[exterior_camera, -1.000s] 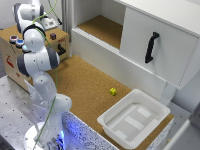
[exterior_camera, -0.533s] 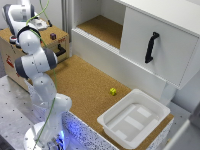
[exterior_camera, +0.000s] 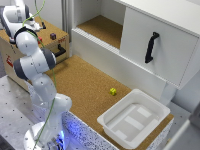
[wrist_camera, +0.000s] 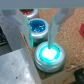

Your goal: Push the green button to turn off the green light

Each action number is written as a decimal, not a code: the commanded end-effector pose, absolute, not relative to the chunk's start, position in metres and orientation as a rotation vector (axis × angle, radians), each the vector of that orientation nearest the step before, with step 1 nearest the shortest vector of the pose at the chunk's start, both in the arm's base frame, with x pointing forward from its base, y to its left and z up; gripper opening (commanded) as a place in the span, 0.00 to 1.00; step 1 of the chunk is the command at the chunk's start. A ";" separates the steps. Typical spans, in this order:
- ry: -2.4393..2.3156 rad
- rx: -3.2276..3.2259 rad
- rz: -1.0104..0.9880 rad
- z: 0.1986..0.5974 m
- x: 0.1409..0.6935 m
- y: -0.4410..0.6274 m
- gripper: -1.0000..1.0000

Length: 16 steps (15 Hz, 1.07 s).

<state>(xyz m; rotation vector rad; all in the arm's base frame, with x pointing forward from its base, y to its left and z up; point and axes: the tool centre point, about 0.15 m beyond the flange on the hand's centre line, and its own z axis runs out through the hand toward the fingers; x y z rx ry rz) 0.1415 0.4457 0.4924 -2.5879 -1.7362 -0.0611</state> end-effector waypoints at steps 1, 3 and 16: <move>-1.705 -2.652 -0.006 0.472 0.153 0.451 0.00; -1.697 -2.647 -0.011 0.465 0.161 0.450 0.00; -1.757 -2.729 -0.069 0.495 0.144 0.465 0.00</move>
